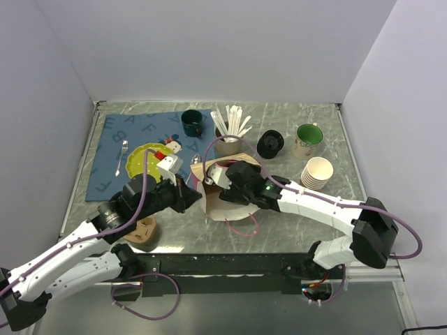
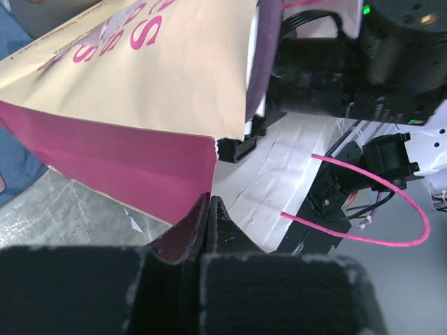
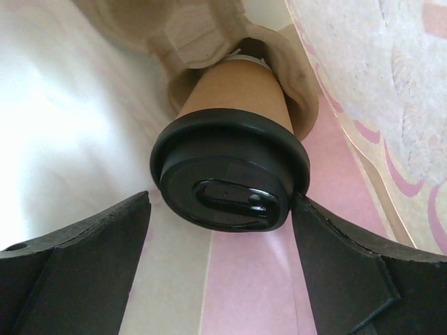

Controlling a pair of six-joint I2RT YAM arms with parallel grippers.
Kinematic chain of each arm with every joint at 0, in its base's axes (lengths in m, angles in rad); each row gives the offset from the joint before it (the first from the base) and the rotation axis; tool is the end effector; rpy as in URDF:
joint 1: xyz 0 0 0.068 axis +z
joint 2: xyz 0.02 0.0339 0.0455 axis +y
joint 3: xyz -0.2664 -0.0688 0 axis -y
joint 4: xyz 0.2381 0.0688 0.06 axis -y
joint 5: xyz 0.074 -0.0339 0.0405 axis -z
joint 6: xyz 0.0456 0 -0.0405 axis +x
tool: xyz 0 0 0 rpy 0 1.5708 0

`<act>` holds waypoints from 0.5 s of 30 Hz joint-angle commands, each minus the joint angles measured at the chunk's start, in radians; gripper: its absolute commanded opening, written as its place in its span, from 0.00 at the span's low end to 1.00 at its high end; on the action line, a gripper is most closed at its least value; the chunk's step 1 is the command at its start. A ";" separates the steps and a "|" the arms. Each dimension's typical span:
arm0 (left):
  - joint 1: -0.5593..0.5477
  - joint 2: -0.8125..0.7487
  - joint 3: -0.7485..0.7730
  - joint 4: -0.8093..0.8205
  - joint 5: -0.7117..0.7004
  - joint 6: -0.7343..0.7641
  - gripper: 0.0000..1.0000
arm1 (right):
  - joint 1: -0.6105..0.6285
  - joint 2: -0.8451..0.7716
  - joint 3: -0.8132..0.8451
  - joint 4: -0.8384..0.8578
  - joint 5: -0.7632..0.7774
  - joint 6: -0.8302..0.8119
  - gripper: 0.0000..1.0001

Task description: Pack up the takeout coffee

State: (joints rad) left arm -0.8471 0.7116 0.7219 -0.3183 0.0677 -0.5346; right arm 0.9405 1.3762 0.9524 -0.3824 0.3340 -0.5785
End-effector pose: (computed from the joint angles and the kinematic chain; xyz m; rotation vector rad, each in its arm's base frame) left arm 0.1100 -0.1291 0.3137 0.3613 1.9741 -0.9872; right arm 0.1837 0.2265 0.2472 -1.4871 1.7951 -0.2173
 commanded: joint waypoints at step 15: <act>-0.003 0.107 0.178 -0.024 0.044 -0.054 0.01 | -0.005 -0.174 0.177 -0.340 -0.105 0.147 0.84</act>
State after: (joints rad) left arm -0.8471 0.7982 0.8284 -0.3294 0.0818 -0.5533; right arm 0.9371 1.2453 1.0615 -0.6491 0.2546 -0.4866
